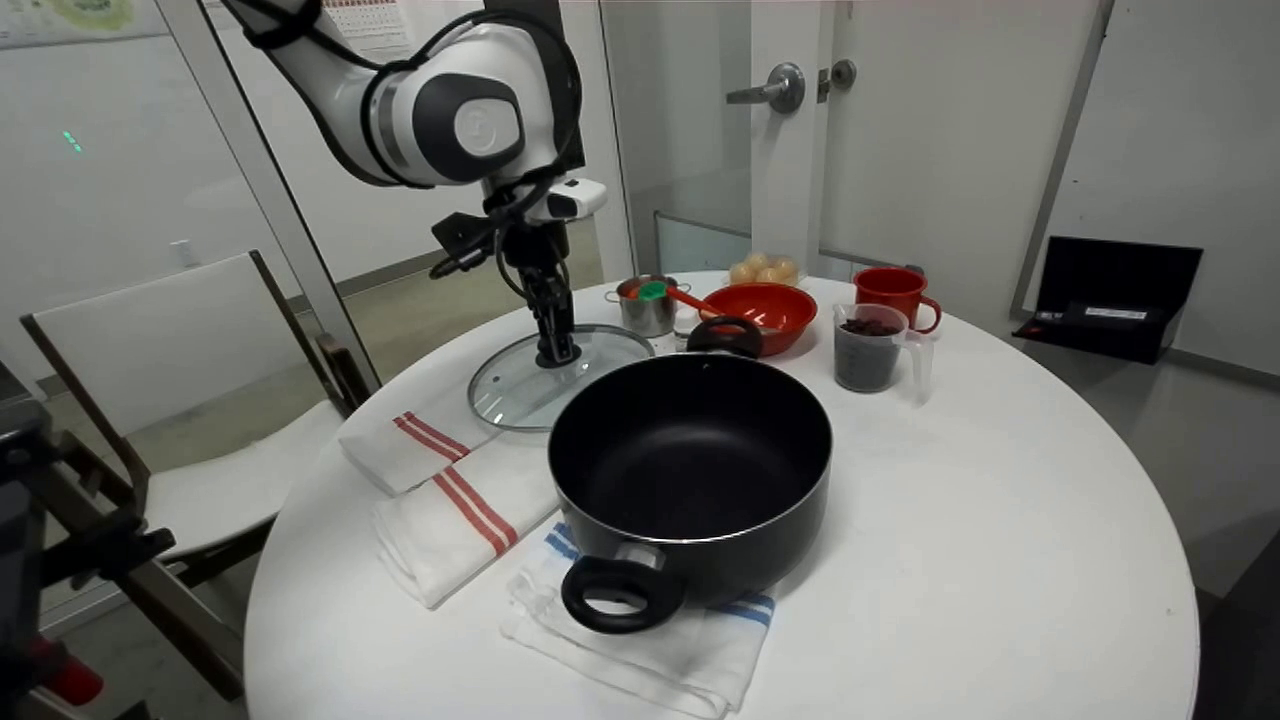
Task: Put the glass lid on the pot.
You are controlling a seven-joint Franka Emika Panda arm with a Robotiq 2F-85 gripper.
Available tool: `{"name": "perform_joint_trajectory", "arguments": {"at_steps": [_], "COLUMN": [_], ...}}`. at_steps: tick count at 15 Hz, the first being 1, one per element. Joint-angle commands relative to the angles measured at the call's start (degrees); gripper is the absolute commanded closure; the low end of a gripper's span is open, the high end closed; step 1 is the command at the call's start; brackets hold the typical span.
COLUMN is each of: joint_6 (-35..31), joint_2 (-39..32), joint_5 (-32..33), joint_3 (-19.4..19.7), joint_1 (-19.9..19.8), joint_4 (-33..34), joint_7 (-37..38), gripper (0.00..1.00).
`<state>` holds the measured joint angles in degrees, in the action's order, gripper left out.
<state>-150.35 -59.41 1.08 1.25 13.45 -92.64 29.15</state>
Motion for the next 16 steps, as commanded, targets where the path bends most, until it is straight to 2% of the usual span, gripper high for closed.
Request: {"name": "perform_joint_trajectory", "arguments": {"at_steps": [1, 8, 16], "joint_6": [0.6, 0.4, -0.2], "joint_2": [7.6, 17.2, 25.6], "joint_5": [-2.0, -2.0, -0.5], "joint_3": [-0.3, 0.2, 6.4], "joint_1": [0.6, 0.5, -0.9], "joint_4": [-6.6, -14.2, -20.2], "joint_7": [-2.6, -2.0, 0.3], "gripper": [0.74, 0.74, 0.74]}}
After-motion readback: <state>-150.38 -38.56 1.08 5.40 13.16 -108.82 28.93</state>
